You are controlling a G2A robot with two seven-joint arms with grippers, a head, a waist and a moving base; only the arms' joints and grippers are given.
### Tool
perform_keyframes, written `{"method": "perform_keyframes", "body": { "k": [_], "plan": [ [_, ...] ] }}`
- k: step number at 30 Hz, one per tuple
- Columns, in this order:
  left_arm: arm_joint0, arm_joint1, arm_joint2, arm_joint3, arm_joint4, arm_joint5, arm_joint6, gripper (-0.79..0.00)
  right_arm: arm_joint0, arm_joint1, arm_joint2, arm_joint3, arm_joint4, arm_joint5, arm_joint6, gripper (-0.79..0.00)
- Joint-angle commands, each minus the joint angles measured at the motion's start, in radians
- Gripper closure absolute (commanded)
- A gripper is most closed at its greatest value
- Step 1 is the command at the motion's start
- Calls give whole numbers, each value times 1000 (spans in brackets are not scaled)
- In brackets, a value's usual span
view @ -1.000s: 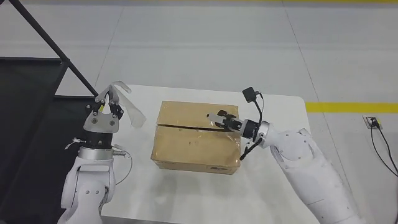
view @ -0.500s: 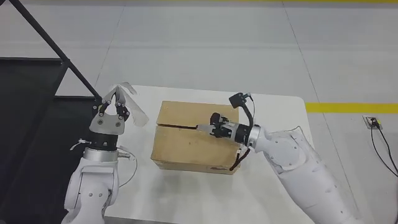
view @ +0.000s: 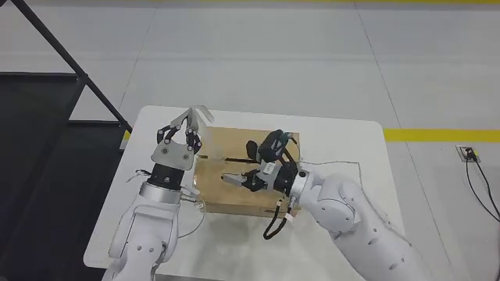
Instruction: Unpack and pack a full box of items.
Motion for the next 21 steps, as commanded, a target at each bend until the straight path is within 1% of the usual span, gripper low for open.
{"method": "perform_keyframes", "body": {
  "k": [1, 2, 3, 4, 5, 6, 7, 8, 10, 12, 14, 15, 16, 21],
  "plan": [
    [-2, -3, 15, -2, 4, -1, 7, 0, -23, -1, -4, -36, -54, 45, -33, -785],
    [-3, -4, 22, -3, 3, 2, 10, 0, -32, -2, -6, -49, -74, 66, -46, -730],
    [-4, -5, 28, -4, 1, 5, 12, 0, -41, -4, -9, -59, -87, 82, -55, -653],
    [-4, -6, 32, -6, 0, 5, 14, 0, -46, -5, -11, -64, -92, 89, -55, -594],
    [-4, -7, 36, -8, 4, 5, 13, 0, -46, -6, -10, -64, -88, 92, -51, -566],
    [-3, -8, 39, -9, 4, 5, 13, 0, -44, -7, -8, -58, -76, 87, -45, -560],
    [-3, -9, 41, -10, 4, 4, 14, 0, -40, -8, -5, -49, -60, 74, -39, -526],
    [-4, -10, 43, -11, 6, 4, 14, 0, -35, -8, -1, -38, -40, 52, -38, -419],
    [-5, -12, 44, -11, 7, 4, 13, 0, -28, -9, 8, -17, -25, 23, -41, -366],
    [-6, -13, 45, -9, 7, 2, 15, 0, -27, -10, 12, -10, -23, 10, -54, -274],
    [-8, -15, 47, -7, 8, 2, 15, 0, -31, -11, 16, -11, -28, 5, -68, -163],
    [-9, -16, 47, -6, 6, 1, 15, 0, -32, -12, 18, -12, -31, 2, -69, -31],
    [-10, -17, 47, -5, 6, 0, 15, 0, -33, -12, 20, -14, -34, 1, -71, 0],
    [-19, -21, 48, 2, 6, 3, 19, 0, -39, -14, 34, -20, -41, 3, -84, 0]
  ]
}}
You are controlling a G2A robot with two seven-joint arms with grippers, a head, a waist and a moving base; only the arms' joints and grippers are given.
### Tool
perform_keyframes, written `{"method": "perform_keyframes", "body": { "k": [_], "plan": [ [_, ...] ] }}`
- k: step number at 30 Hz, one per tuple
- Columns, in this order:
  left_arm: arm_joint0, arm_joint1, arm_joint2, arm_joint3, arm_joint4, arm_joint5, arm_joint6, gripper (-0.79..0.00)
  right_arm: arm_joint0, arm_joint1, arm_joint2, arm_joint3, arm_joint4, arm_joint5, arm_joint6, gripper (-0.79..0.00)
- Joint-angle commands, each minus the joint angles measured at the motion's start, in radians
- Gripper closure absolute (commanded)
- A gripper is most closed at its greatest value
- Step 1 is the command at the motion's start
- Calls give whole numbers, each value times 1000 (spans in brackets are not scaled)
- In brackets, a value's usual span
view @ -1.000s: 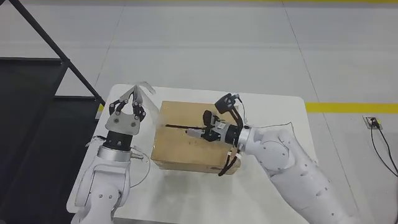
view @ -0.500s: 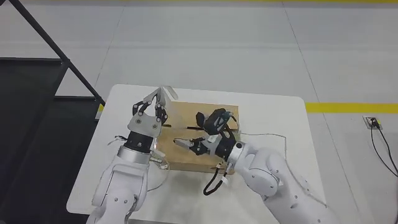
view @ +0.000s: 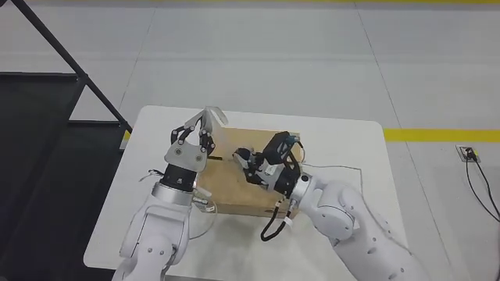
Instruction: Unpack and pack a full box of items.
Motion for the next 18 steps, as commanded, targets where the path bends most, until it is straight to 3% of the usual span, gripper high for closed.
{"method": "perform_keyframes", "body": {
  "k": [1, 7, 8, 12, 18],
  "plan": [
    [-4, -1, -1, 4, 2, 1, 1, 0, -5, 0, 10, -3, -3, 2, -9, 0],
    [-15, -7, -6, 15, -3, -9, 10, 0, -22, 4, 38, -36, -33, 24, 21, 0],
    [-17, -8, -7, 17, -4, -10, 12, -49, -24, 5, 42, -42, -40, 27, 32, 0],
    [-23, -10, -10, 25, -1, -7, 15, -449, -27, 7, 55, -75, -57, 45, 76, 0],
    [-26, -13, -21, 33, -3, -3, 14, -551, -38, 7, 66, -140, -113, 114, 102, 0]
  ]
}}
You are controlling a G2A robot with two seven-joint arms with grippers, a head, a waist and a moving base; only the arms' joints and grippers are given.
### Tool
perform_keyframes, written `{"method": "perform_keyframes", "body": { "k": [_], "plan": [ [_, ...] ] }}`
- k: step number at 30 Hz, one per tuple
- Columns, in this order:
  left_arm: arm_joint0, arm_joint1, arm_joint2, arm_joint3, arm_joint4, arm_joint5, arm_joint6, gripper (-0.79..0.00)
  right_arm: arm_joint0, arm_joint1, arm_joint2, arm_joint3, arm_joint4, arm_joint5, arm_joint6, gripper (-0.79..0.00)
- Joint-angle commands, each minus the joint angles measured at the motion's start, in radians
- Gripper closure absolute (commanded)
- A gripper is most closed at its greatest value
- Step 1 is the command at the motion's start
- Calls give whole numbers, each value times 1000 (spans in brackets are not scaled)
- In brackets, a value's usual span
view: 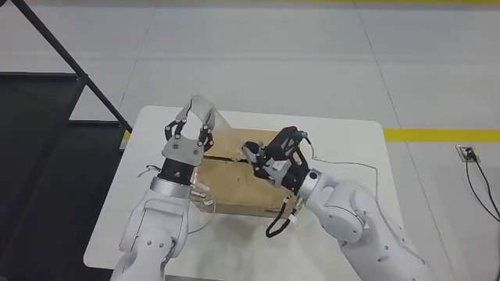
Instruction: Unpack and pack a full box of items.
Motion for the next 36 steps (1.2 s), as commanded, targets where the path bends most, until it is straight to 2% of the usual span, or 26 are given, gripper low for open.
{"method": "perform_keyframes", "body": {
  "k": [1, 19, 23, 24, 28, 36],
  "plan": [
    [0, -1, -5, 5, 1, 0, -1, -551, -5, 0, 6, -22, -17, 22, -1, 0],
    [32, -5, -62, 15, 0, 4, -12, -594, -26, -8, 27, -147, -142, 182, 60, 0],
    [40, -4, -79, 23, 22, 11, -10, -659, -21, -11, 33, -168, -157, 215, 104, 0],
    [43, -3, -86, 25, 35, 11, -11, -702, -20, -11, 34, -174, -162, 225, 121, 0],
    [62, 0, -114, 31, 51, 23, -20, -760, -8, -13, 41, -198, -173, 264, 213, 0],
    [115, 12, -188, 10, 78, 125, -51, -785, 53, -18, 49, -204, -125, 306, 456, 0]
  ]
}}
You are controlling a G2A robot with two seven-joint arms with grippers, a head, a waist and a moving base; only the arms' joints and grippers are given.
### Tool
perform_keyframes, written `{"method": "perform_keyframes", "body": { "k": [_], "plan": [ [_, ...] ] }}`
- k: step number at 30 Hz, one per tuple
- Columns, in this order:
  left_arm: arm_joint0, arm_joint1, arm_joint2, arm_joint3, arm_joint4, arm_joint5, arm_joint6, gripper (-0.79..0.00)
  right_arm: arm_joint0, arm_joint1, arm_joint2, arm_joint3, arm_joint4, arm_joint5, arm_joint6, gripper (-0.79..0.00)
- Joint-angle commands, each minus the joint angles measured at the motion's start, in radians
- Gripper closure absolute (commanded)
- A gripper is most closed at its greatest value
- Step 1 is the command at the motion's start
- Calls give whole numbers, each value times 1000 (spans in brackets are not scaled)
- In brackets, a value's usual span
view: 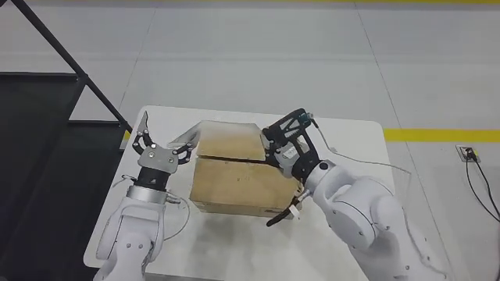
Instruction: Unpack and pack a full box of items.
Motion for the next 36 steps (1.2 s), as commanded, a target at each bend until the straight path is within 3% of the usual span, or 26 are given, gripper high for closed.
{"method": "perform_keyframes", "body": {
  "k": [1, 10, 16, 25, 36],
  "plan": [
    [17, 4, -23, -9, 7, 36, -13, -785, 20, -1, 0, 0, 9, 10, 67, 0],
    [77, 26, -110, -55, 37, 253, -53, -785, 147, -12, -32, 49, 55, 67, 373, 0],
    [105, 42, -157, -83, 68, 374, -89, -785, 222, -23, -74, 89, 72, 87, 472, 0],
    [134, 55, -209, -88, 82, 415, -139, -785, 270, -30, -77, 118, 126, 103, 535, 0],
    [160, 57, -206, -56, 124, 304, -144, -785, 236, -29, -30, 129, 196, 125, 476, 0]
  ]
}}
